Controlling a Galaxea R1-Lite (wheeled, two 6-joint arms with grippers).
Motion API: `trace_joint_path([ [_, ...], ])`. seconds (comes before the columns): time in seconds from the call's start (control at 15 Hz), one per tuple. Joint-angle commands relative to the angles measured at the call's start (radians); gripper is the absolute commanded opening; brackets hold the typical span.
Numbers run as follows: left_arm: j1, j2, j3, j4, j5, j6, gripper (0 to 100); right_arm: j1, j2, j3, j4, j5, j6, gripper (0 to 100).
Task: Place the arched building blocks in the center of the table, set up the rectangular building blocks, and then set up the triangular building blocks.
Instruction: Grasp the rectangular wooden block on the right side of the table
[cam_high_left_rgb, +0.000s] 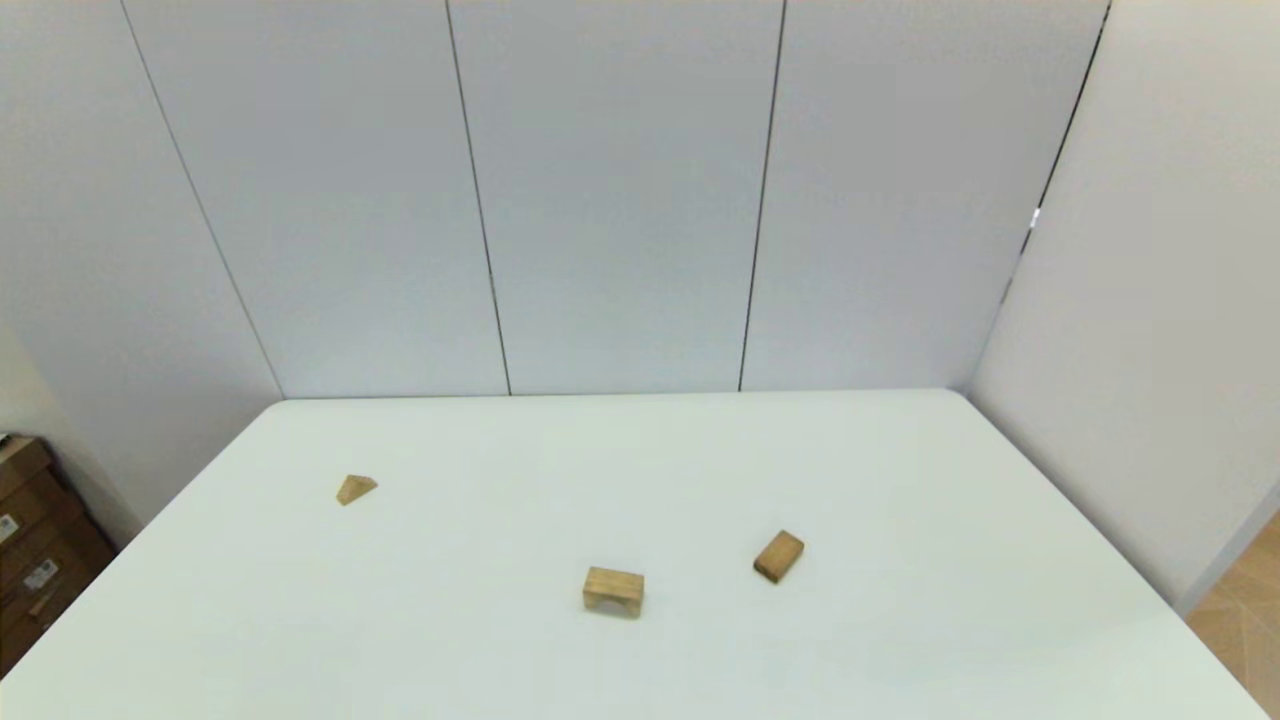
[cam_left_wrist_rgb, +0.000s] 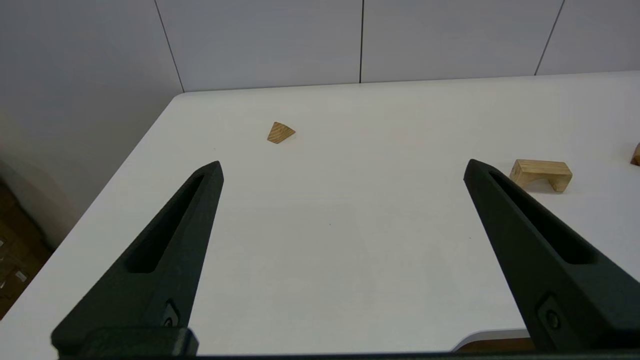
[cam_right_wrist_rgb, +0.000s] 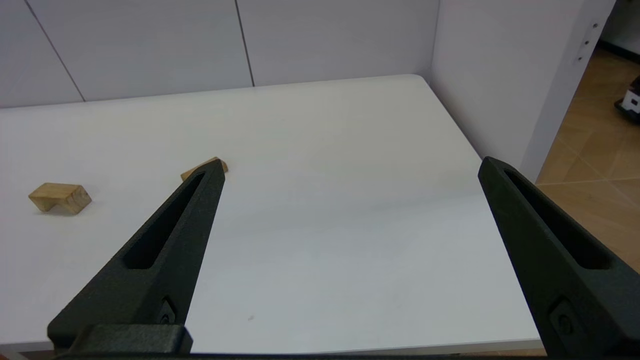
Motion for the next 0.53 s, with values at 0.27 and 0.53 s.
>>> trace_joint_path([
  [0.27, 0.0, 0.0, 0.0, 0.0, 0.0, 0.0, 100, 0.0, 0.0, 0.002, -0.001, -0.001, 0.001, 100],
  [0.53, 0.0, 0.0, 0.0, 0.0, 0.0, 0.0, 100, 0.0, 0.0, 0.002, -0.001, -0.002, 0.001, 100],
])
